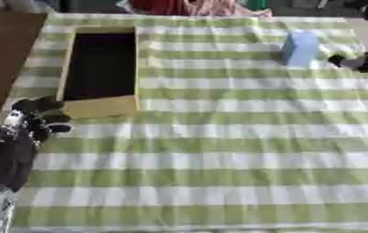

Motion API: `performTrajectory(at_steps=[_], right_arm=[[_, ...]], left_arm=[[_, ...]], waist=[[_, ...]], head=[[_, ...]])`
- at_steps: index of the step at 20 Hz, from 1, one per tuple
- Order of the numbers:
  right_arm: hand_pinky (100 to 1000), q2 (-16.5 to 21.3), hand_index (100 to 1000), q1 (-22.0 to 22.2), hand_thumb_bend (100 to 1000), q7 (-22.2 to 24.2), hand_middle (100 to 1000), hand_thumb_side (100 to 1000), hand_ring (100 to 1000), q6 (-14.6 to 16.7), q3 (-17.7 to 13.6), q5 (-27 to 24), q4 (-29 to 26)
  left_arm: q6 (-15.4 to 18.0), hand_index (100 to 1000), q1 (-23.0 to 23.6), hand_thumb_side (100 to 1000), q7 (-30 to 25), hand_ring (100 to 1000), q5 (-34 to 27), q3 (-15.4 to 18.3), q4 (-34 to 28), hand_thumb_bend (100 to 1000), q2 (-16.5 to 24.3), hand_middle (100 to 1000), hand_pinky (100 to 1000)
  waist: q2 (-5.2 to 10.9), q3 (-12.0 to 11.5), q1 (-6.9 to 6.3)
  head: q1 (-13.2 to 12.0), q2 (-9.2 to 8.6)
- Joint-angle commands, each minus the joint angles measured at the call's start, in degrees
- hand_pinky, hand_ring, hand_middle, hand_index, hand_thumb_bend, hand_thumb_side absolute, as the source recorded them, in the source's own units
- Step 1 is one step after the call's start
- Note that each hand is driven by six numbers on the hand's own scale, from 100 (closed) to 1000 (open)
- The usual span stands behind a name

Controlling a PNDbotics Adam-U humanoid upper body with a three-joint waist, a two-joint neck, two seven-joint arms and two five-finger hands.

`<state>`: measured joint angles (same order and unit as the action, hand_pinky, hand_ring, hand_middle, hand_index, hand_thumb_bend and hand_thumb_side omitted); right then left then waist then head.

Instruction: Pick up objects on the table and place them in the box.

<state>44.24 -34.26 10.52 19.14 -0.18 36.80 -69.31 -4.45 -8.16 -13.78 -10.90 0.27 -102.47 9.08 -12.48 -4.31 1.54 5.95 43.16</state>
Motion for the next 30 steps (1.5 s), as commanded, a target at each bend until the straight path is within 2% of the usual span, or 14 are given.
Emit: performTrajectory(at_steps=[1,11,19,30], right_arm=[[854,2.84,1000,-0.95,453,-0.08,940,270,1000,0.33,-0.4,0.91,-0.73],[858,3.05,1000,-2.36,448,0.45,941,257,1000,0.56,-0.07,2.62,0.7],[858,1.9,1000,-4.95,448,1.73,939,253,1000,0.78,0.38,4.79,4.76],[854,0.1,1000,-8.45,442,1.72,935,242,1000,1.28,0.47,6.78,10.16]], left_arm=[[-0.03,808,-0.64,865,-0.17,710,0.18,0.13,-0.92,100,0.97,738,707],[-0.05,807,-0.98,868,-0.28,711,0.36,0.08,-1.04,100,1.23,738,710],[0.04,807,-1.58,870,-0.84,711,0.67,-0.35,-1.2,100,1.49,739,712],[0.39,807,-1.83,874,-1.42,712,0.93,-0.73,-1.19,100,1.52,740,716]], waist=[[1.07,-0.07,0.18],[0.53,-1.09,0.78],[-0.5,-3.75,1.35],[-1.31,-5.85,1.26]], head=[[0.17,-0.52],[0.63,-1.5],[1.35,-3.13],[1.52,-3.45]])
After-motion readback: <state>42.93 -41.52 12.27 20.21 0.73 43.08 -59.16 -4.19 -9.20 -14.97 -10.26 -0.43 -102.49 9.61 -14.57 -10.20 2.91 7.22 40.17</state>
